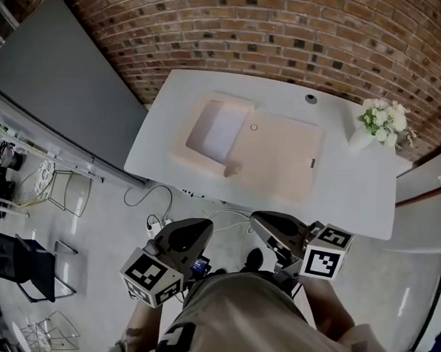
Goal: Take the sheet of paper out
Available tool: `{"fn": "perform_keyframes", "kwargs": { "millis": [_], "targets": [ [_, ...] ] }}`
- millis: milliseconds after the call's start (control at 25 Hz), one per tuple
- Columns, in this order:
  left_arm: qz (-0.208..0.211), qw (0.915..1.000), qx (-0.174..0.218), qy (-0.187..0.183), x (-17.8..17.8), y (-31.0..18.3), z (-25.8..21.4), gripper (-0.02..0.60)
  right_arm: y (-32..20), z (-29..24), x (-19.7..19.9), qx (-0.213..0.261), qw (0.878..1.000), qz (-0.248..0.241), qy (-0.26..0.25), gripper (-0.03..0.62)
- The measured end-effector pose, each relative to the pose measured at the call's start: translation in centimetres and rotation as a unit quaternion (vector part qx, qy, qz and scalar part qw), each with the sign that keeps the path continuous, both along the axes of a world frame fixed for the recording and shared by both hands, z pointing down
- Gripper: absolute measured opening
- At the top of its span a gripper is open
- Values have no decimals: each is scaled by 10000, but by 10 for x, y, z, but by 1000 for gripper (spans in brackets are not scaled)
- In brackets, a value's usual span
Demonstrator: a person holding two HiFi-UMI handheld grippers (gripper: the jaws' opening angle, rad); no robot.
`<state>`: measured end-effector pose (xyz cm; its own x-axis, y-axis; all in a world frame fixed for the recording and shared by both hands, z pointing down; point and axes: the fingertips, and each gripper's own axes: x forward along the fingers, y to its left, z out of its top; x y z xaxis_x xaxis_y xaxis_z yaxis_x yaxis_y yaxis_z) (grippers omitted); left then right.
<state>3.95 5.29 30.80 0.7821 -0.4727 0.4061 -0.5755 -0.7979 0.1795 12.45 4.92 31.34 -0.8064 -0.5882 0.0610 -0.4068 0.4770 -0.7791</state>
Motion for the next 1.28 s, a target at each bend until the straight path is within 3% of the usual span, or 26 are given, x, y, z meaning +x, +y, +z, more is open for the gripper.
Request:
{"fn": "perform_keyframes", "kwargs": {
  "millis": [520, 920, 1280],
  "targets": [
    [-406, 9991, 109, -76, 25, -39, -8, 14, -29, 7, 53, -372, 9985, 86, -381, 25],
    [-233, 9995, 34, 231, 23, -51, -1, 14, -48, 5, 35, -509, 9972, 73, -545, 25],
    [-132, 9990, 8, 437, -8, -83, 0, 14, -68, 8, 2, -648, 9970, 126, -407, 25]
  ]
}}
